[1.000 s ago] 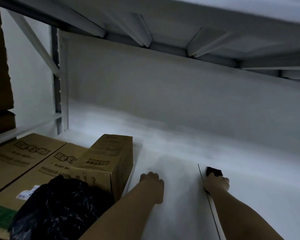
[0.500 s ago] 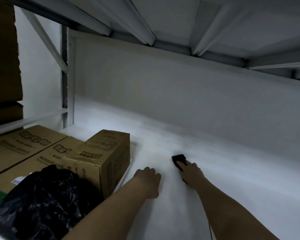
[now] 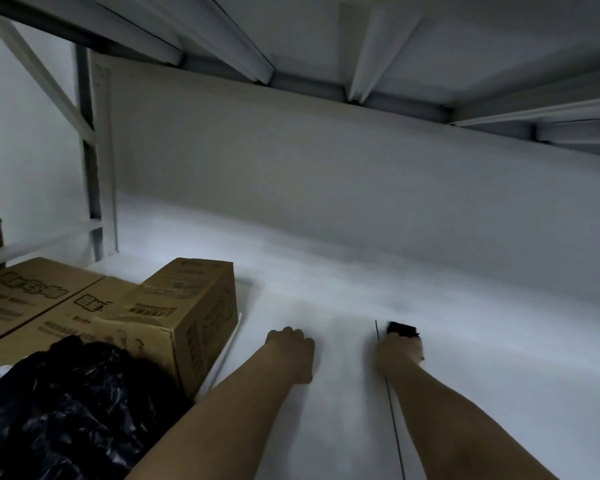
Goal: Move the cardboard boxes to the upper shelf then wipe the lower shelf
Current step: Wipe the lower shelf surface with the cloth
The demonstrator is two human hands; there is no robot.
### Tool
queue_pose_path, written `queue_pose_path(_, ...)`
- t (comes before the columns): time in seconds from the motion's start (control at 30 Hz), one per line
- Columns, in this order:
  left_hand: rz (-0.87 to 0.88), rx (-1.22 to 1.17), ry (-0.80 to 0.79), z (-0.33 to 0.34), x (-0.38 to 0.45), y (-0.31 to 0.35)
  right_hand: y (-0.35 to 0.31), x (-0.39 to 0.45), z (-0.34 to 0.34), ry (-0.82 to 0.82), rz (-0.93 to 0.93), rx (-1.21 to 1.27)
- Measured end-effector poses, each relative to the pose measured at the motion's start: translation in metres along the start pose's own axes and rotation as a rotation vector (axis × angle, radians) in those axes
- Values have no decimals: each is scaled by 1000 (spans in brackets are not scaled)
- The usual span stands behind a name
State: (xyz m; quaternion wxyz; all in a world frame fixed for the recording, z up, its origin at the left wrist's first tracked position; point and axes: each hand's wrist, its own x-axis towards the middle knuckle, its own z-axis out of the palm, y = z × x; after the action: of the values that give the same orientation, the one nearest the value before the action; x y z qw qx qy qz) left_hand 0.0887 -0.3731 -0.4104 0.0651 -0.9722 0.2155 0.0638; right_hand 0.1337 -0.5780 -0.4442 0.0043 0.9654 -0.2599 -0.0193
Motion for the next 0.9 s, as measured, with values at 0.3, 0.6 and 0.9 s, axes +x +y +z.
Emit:
queue_pose_path(0.3,21,57,-25,-3,-12,-14,-49,-34,6,-37,-306,348)
queue_pose_path(0.6,64,96,-101,0,-13,-14,34,-31,9,-4,108,99)
queue_pose_path(0.9,63,143,-240,3,-4,-14,-41,-56,13,28,4,339)
